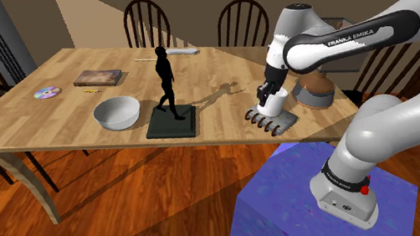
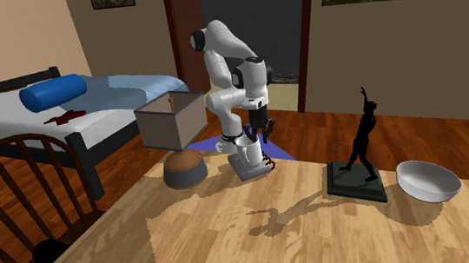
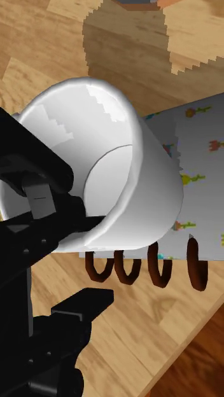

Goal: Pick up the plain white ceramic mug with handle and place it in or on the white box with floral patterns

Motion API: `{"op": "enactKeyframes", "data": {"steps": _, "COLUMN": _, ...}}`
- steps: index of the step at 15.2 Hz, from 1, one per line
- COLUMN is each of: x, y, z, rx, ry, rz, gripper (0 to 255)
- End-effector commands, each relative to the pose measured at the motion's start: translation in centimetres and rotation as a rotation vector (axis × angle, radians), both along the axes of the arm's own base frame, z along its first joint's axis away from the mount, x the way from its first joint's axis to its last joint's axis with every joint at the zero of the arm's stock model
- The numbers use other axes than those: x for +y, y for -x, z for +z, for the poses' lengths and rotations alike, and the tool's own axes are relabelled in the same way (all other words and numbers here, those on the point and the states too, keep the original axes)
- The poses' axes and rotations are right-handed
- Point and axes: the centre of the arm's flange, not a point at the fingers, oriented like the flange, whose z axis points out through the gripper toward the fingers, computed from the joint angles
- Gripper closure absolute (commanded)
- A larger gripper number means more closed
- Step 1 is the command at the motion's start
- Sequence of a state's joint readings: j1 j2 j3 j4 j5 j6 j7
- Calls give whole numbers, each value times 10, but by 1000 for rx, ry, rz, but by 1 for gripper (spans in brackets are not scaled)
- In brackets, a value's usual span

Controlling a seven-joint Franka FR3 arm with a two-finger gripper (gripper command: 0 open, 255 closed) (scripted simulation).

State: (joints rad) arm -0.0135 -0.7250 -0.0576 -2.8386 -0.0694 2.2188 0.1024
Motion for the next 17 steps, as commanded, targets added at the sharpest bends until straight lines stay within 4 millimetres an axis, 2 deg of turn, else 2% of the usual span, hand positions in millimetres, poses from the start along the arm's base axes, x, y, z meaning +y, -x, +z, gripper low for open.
{"op": "enactKeyframes", "data": {"steps": 1, "x": 0, "y": 0, "z": 0, "rx": 0, "ry": 0, "rz": 0, "gripper": 0}}
{"op": "enactKeyframes", "data": {"steps": 5, "x": 0, "y": 0, "z": 0, "rx": 0, "ry": 0, "rz": 0, "gripper": 0}}
{"op": "enactKeyframes", "data": {"steps": 9, "x": 1, "y": 5, "z": 50, "rx": 0, "ry": 0, "rz": 0, "gripper": 0}}
{"op": "enactKeyframes", "data": {"steps": 17, "x": 1, "y": 5, "z": 50, "rx": 0, "ry": 0, "rz": 0, "gripper": 0}}
